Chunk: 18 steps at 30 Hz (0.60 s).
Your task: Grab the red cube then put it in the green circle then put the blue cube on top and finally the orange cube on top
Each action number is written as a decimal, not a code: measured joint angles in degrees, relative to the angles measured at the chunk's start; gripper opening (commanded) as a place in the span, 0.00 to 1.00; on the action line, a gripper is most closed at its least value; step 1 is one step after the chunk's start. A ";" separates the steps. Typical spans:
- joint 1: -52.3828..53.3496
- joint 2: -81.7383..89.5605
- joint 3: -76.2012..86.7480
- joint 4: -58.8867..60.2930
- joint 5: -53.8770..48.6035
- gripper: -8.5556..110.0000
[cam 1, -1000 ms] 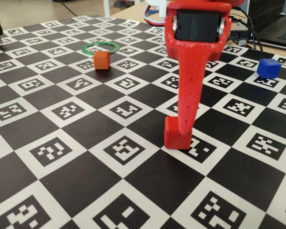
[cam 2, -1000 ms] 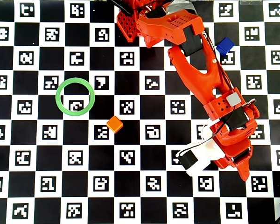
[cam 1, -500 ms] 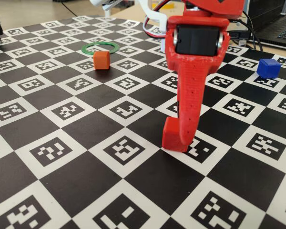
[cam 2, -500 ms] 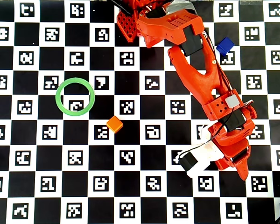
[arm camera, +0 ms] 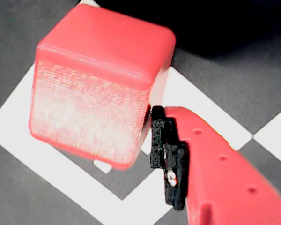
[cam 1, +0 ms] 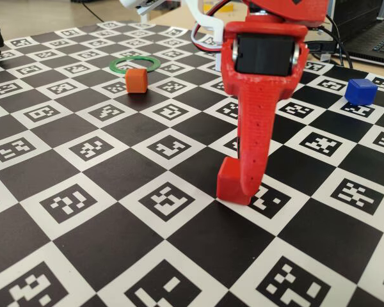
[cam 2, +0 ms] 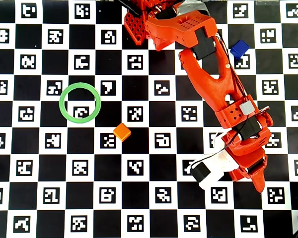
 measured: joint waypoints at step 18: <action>0.26 -2.99 -1.05 2.64 0.53 0.31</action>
